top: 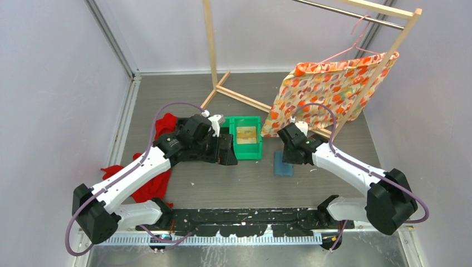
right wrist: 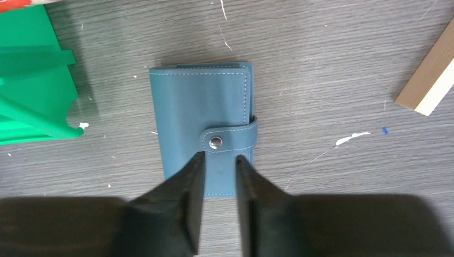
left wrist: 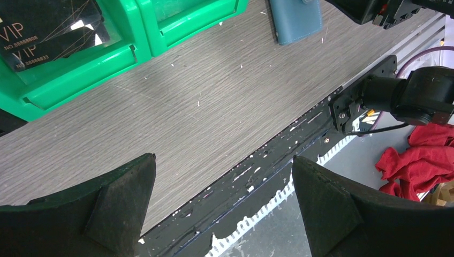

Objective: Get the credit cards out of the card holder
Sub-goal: Move the card holder to the center of the board.

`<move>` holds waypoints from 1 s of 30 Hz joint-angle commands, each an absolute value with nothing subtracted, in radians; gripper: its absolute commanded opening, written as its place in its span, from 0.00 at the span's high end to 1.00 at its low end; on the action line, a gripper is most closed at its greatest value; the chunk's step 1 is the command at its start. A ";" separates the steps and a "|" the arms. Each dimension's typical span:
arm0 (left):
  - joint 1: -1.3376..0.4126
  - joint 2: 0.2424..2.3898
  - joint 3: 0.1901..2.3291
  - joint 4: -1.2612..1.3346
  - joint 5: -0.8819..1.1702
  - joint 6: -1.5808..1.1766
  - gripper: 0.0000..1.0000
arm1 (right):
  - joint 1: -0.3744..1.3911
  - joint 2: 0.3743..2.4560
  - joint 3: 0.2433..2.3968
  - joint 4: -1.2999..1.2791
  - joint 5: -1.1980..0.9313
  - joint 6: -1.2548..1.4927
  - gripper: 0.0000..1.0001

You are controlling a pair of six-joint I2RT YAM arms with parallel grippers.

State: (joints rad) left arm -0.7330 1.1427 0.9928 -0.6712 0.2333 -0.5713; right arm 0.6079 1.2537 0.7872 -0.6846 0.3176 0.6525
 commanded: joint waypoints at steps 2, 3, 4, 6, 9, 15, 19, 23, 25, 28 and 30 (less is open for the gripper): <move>-0.746 1.156 1.005 -0.607 0.256 -0.584 0.00 | 0.629 1.250 0.785 -0.692 0.310 0.706 0.54; -0.748 1.160 1.005 -0.606 0.257 -0.584 0.00 | 0.641 1.262 0.792 -0.691 0.319 0.706 0.53; -0.749 1.164 1.006 -0.606 0.259 -0.585 0.00 | 0.656 1.279 0.802 -0.694 0.334 0.704 0.52; -0.752 1.166 1.008 -0.606 0.258 -0.584 0.00 | 0.683 1.320 0.831 -0.702 0.377 0.698 0.52; -0.756 1.163 1.010 -0.610 0.258 -0.578 0.00 | 0.696 1.379 0.848 -0.701 0.422 0.685 0.50; -0.759 1.146 1.008 -0.639 0.234 -0.571 0.00 | 0.696 1.484 0.843 -0.707 0.522 0.702 0.53; -0.759 1.138 0.999 -0.648 0.228 -0.568 0.00 | 0.695 1.464 0.807 -0.677 0.539 0.733 0.59; -0.759 1.140 0.994 -0.641 0.227 -0.572 0.00 | 0.694 1.469 0.808 -0.673 0.544 0.738 0.65; -0.761 1.143 0.993 -0.637 0.230 -0.575 0.00 | 0.693 1.474 0.812 -0.669 0.545 0.732 0.69; -0.761 1.143 0.994 -0.637 0.232 -0.576 0.00 | 0.694 1.478 0.817 -0.656 0.542 0.720 0.81; -0.761 1.140 0.992 -0.638 0.232 -0.575 0.00 | 0.694 1.477 0.817 -0.654 0.544 0.718 0.96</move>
